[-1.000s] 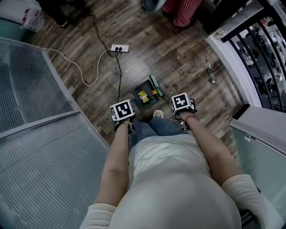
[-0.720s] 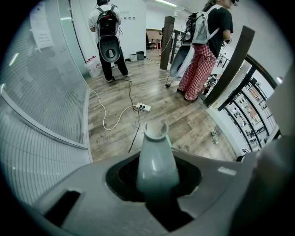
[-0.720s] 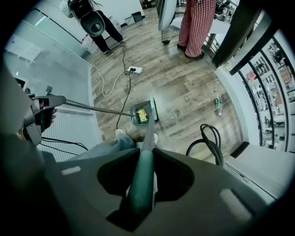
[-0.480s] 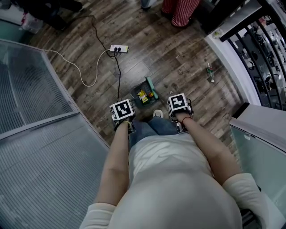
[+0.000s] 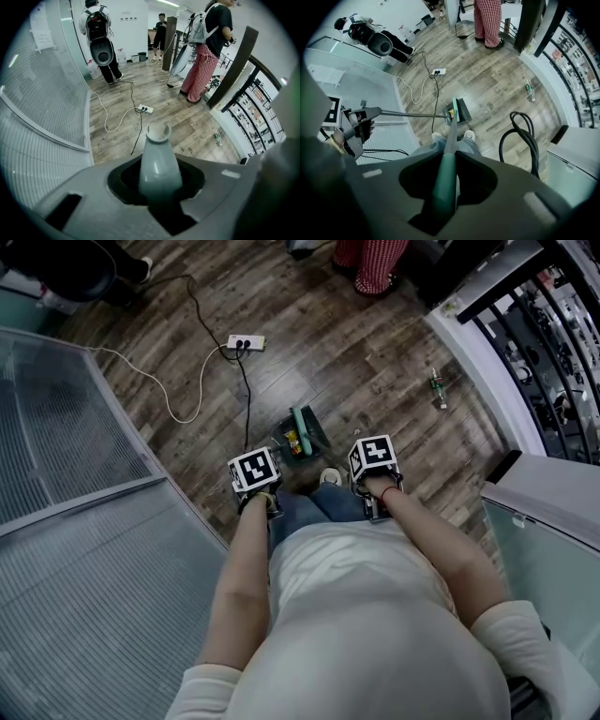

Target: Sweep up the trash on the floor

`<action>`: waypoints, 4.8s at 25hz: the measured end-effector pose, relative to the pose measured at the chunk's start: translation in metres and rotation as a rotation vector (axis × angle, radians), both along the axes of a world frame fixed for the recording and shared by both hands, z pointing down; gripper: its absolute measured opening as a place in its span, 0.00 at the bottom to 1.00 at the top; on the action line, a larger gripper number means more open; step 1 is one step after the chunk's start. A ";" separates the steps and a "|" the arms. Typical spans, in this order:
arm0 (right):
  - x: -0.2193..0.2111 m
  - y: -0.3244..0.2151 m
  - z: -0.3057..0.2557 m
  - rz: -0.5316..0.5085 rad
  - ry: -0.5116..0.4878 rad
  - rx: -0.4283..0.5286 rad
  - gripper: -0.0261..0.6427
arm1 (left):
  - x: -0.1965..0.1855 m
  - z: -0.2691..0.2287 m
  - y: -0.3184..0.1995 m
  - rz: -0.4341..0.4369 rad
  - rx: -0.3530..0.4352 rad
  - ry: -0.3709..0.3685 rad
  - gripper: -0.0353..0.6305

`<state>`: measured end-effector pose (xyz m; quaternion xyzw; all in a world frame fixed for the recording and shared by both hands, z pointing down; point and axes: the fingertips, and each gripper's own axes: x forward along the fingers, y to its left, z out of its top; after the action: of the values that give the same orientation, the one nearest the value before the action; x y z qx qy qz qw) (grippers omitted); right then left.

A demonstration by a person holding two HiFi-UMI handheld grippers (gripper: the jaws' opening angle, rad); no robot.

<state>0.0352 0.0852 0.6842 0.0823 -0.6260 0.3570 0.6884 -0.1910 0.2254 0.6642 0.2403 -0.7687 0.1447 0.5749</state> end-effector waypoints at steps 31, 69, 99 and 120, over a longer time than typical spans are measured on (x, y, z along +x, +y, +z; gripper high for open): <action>0.063 -0.053 -0.038 0.092 -0.070 0.092 0.19 | 0.008 0.001 -0.002 0.079 -0.005 -0.007 0.19; 0.123 -0.108 0.021 0.068 0.174 0.305 0.19 | 0.021 0.004 -0.043 0.195 0.005 0.016 0.19; 0.074 -0.055 0.010 0.083 0.116 0.154 0.19 | 0.021 -0.001 -0.051 0.205 -0.002 0.005 0.20; 0.050 -0.018 -0.009 0.023 0.052 0.037 0.19 | 0.025 -0.001 -0.053 0.206 -0.007 0.011 0.20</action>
<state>0.0848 0.0670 0.6749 0.1114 -0.6133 0.3510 0.6987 -0.1656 0.1728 0.6635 0.3170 -0.7361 0.2045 0.5620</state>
